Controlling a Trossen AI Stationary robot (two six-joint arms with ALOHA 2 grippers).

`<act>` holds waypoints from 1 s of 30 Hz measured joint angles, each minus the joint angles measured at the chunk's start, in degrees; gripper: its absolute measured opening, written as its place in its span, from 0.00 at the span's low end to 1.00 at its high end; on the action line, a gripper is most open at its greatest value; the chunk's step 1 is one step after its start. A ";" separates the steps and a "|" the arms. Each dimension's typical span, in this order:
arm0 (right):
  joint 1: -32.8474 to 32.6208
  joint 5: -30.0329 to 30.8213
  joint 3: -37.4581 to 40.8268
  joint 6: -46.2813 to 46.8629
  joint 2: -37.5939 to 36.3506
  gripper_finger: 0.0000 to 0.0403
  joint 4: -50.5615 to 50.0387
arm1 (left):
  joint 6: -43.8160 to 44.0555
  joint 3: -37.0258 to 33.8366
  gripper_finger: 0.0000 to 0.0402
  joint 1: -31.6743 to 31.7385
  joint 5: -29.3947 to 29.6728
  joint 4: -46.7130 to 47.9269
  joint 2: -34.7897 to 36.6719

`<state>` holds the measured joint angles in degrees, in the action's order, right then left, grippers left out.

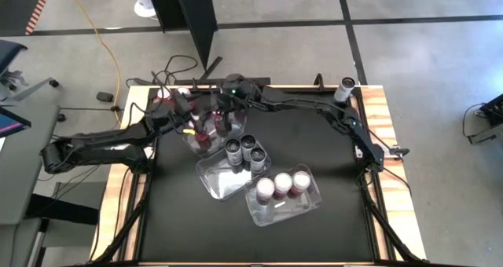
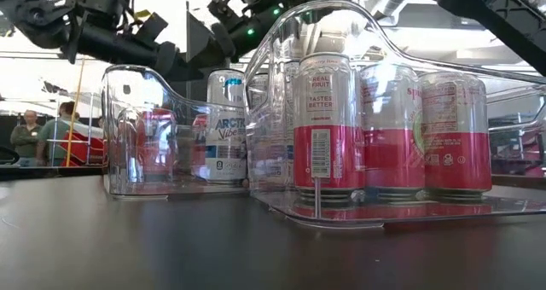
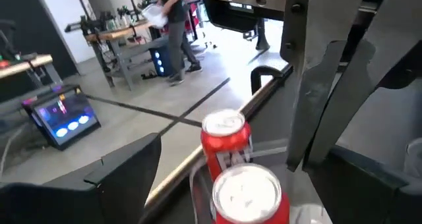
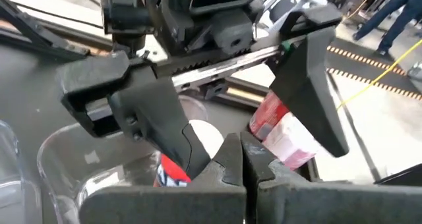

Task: Sort soda cans
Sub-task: Put the white soda can in the center transparent bin

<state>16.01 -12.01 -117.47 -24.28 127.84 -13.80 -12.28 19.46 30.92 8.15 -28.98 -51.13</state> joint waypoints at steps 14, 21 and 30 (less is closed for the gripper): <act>6.20 0.04 0.00 0.54 -3.10 0.00 -0.32 | -2.94 6.03 0.89 0.00 -0.16 5.42 -0.02; 8.43 -1.66 3.07 0.86 -4.75 0.00 2.13 | -2.77 6.01 0.89 0.00 -0.16 5.58 -0.07; 11.56 -0.99 28.01 5.06 -22.71 0.00 17.30 | -2.52 6.01 0.89 1.69 -0.23 4.55 -0.13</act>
<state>27.56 -13.00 -89.46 -19.22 105.13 3.50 -14.80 25.47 32.61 7.92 -24.43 -51.26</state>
